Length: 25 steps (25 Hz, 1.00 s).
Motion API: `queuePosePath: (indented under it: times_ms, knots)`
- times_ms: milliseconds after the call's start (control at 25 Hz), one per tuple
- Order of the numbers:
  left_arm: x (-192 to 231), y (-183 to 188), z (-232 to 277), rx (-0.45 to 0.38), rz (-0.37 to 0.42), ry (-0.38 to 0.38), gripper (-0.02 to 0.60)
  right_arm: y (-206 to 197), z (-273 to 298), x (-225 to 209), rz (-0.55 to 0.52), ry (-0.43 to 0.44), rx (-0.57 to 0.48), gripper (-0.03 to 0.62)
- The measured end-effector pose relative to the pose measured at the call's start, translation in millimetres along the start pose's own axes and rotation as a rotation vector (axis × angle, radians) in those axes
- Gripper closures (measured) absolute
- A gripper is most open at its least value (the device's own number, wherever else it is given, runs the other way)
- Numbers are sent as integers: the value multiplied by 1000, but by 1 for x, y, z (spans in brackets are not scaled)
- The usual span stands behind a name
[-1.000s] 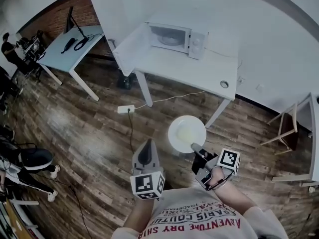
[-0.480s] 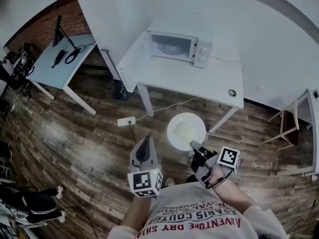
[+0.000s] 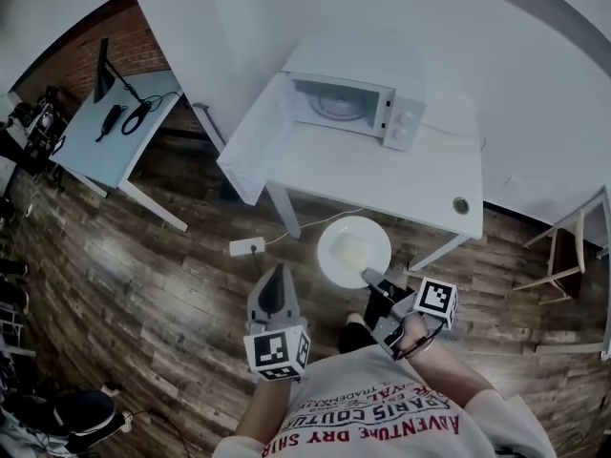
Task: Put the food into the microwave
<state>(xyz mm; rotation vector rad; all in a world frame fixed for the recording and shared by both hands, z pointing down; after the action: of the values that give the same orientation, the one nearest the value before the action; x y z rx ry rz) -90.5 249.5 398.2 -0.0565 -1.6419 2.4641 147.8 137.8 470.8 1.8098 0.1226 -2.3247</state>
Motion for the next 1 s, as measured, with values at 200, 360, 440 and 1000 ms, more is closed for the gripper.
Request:
queuePosePath:
  times_ms: [200,360,440,1000]
  knots:
    - [-1,34,59,-22,-14,38,575,70,20,18,-23,29,14,572]
    - [-18,58,101,-33,3,34,575,119,24,28,-32,28,18,572]
    - [-28,67,123,-33,32,17,575,138,27,29,-28,32,16,572]
    - [-6,125,269,-9,172,-204,575,220,84,34,65,36,-187,572]
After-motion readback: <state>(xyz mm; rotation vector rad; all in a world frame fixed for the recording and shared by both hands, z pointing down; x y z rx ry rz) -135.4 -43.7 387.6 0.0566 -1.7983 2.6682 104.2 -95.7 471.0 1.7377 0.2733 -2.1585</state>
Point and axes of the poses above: the fingertips, and each gripper's own axes: z forward along the fingers, x to its left, y out of its top, the point moved 10 cm from there along -z, backward along the fingers, and after that the axes turned 14 degrees about x, right-handed, at the moved point
